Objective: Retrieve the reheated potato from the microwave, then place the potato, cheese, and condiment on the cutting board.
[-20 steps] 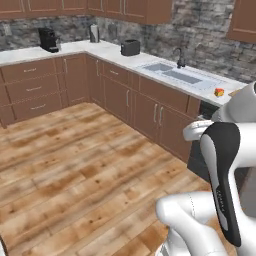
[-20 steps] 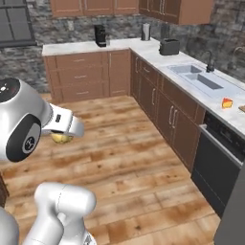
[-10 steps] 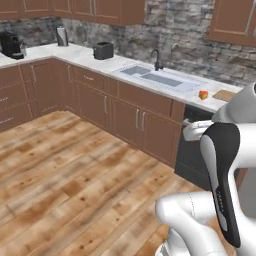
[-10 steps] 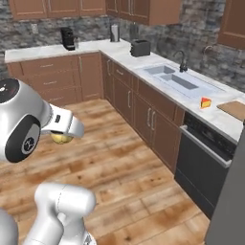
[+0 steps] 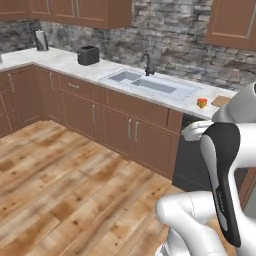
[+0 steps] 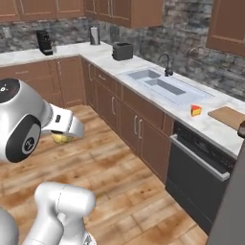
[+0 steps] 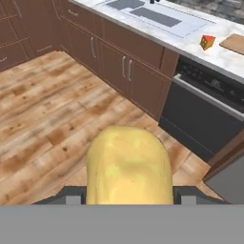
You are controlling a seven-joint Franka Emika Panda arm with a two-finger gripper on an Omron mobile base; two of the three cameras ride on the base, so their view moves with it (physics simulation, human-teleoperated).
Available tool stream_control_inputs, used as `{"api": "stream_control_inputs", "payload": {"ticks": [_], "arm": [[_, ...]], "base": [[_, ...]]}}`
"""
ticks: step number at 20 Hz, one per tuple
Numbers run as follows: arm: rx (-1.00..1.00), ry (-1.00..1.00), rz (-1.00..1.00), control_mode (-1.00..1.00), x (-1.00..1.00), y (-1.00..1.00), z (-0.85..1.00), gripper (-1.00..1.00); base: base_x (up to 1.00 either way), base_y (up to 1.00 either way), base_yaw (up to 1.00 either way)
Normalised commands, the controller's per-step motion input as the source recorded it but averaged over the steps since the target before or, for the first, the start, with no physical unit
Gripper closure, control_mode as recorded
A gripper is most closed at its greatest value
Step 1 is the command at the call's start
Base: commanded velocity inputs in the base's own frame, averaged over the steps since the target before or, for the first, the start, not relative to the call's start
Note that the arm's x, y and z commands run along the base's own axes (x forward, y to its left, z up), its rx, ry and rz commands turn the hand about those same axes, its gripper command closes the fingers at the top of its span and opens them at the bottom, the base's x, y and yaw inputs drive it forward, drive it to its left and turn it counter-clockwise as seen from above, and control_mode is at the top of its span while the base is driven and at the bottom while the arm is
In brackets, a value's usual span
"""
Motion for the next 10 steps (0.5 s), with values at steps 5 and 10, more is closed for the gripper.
{"api": "stream_control_inputs", "payload": {"ticks": [5,10], "arm": [[0.00,0.00,0.00,1.00,0.00,0.00,0.00,1.00],[0.00,0.00,0.00,1.00,0.00,0.00,0.00,1.00]], "base": [[0.63,0.00,-0.38],[0.60,0.00,-0.42]]}}
